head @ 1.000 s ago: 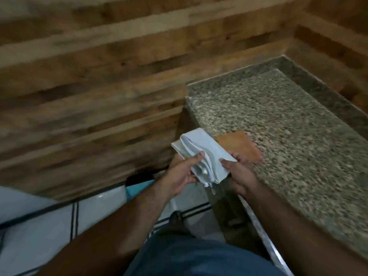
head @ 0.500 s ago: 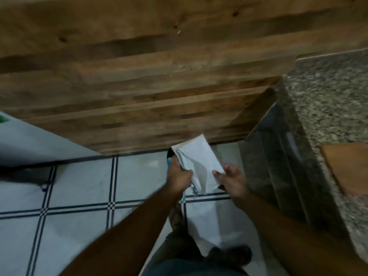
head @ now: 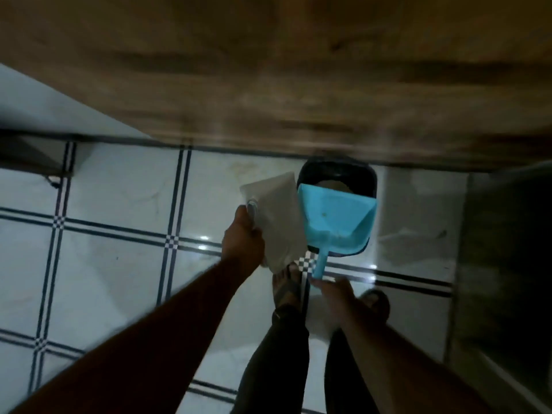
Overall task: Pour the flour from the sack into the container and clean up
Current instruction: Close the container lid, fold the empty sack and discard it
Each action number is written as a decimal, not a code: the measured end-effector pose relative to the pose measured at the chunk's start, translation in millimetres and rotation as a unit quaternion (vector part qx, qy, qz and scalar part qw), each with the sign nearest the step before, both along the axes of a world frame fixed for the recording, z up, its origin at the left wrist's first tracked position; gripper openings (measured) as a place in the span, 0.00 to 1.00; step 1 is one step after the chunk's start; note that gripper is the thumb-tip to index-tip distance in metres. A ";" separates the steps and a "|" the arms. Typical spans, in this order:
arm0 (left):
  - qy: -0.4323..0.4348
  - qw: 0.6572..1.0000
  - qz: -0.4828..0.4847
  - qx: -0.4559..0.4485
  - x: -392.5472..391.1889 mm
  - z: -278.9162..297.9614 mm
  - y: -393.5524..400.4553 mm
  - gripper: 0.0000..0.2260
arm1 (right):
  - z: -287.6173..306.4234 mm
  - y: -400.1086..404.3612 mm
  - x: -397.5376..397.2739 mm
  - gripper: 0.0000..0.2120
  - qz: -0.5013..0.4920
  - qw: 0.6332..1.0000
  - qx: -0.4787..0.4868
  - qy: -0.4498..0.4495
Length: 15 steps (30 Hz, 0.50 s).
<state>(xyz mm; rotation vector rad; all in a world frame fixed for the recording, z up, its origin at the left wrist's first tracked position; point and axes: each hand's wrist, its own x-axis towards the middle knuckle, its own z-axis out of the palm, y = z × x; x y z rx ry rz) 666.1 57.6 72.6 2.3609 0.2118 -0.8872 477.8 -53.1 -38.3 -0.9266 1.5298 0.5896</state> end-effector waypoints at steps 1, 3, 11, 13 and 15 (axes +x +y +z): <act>-0.005 1.000 0.008 -0.007 -0.5 -14.9 -1.0 0.17 | -17.0 -2.0 8.1 0.35 0.005 1.000 0.011 0.001; -0.024 0.999 0.024 -0.020 -3.9 -36.4 -4.9 0.17 | -42.8 -0.6 22.9 0.26 0.041 0.999 -0.002 -0.016; -0.108 0.989 0.072 -0.074 6.3 -8.7 -44.1 0.19 | -26.4 -65.8 -33.8 0.31 0.095 0.968 -0.230 -0.028; -0.109 0.989 0.064 -0.080 11.4 -13.8 -62.8 0.19 | 27.2 -96.8 -43.9 0.25 0.058 0.956 -0.289 0.013; -0.091 0.993 0.027 -0.067 13.6 -34.1 -87.2 0.17 | 50.0 -125.1 -64.3 0.18 0.046 0.944 -0.325 0.035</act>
